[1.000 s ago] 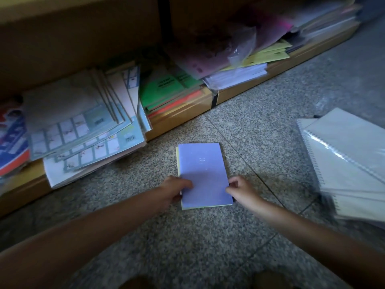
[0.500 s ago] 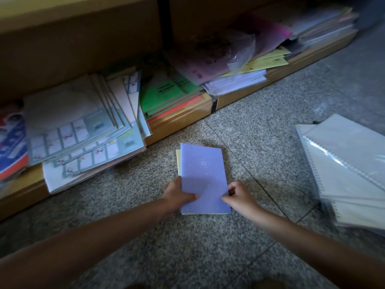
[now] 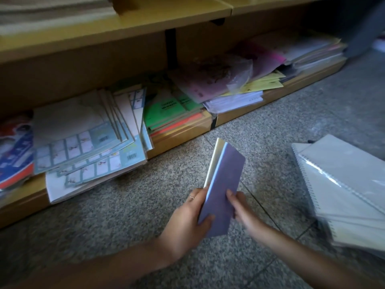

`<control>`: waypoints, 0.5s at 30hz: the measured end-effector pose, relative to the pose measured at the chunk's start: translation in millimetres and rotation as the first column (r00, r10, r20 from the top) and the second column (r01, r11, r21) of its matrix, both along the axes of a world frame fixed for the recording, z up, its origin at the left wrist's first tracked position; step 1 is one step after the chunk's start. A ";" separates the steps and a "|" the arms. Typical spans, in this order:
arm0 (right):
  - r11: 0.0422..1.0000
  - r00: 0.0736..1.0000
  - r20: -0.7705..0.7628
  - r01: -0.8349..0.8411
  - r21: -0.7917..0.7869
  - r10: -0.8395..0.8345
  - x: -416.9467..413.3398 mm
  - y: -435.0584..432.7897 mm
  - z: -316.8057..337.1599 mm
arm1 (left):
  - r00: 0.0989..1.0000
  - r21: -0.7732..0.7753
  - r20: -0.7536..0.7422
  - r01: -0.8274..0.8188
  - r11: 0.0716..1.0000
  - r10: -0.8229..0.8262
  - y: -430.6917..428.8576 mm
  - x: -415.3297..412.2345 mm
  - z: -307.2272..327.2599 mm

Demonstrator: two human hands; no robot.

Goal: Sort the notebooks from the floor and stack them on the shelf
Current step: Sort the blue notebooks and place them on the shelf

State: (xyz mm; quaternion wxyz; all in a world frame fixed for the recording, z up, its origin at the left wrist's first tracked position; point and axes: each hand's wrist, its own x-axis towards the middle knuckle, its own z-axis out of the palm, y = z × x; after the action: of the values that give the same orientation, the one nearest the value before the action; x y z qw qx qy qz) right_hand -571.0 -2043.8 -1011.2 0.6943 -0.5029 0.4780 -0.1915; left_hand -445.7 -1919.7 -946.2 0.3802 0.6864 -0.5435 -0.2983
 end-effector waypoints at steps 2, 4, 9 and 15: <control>0.996 0.993 0.075 0.084 0.044 -0.087 2.0 -2.1 3.4 | 0.997 -0.061 0.059 -0.041 0.997 0.044 -0.1 7.3 11.6; 0.995 0.983 0.155 0.091 0.049 -0.098 9.2 -2.1 24.1 | 0.987 -0.110 0.156 -0.031 0.993 0.048 -0.4 17.6 22.2; 0.982 0.928 0.349 0.171 -0.086 -0.131 37.2 -18.0 80.5 | 0.968 -0.252 0.184 -0.121 0.960 0.170 -5.3 40.9 60.3; 0.889 0.854 0.505 0.324 -0.324 -0.127 79.2 -33.0 155.6 | 0.936 -0.402 0.094 -0.276 0.873 0.339 -28.5 66.6 107.8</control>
State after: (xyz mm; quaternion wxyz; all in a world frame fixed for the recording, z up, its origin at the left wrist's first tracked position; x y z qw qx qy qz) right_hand -491.7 -2076.8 -855.6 0.6442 -0.5107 0.3028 -0.4822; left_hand -379.1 -1948.2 -838.4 0.5042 0.6984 -0.5038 -0.0654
